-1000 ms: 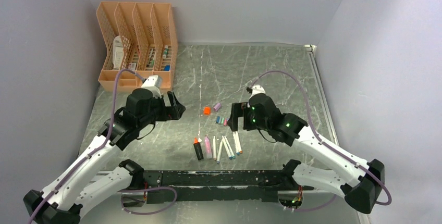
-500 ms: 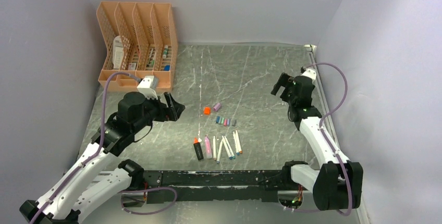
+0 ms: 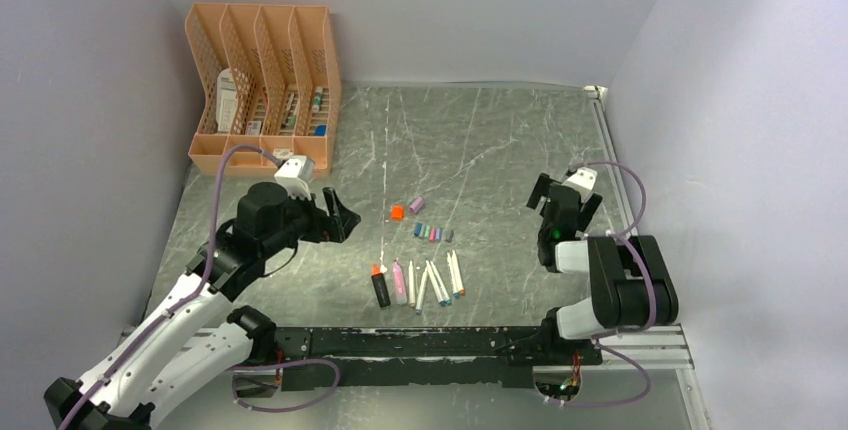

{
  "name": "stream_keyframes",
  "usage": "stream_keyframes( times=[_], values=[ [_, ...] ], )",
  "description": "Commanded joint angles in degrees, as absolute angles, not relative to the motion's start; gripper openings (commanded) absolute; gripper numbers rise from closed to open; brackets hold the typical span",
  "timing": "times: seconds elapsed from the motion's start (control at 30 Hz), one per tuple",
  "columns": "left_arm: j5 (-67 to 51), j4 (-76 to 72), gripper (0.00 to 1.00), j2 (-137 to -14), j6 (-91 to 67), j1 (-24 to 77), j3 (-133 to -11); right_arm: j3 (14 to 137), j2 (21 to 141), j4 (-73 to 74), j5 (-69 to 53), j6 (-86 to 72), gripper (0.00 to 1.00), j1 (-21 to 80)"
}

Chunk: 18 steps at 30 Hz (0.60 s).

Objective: Open the pen caps

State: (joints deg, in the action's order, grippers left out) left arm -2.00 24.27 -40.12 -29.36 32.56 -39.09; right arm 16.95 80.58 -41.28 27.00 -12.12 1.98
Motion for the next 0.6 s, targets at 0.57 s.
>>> stream_keyframes(
  times=[0.57],
  values=[
    [25.0,-5.7,1.00,-50.9,-18.4,33.0,-27.8,13.2,92.1,-71.2,23.8,-3.7,1.00,4.7]
  ],
)
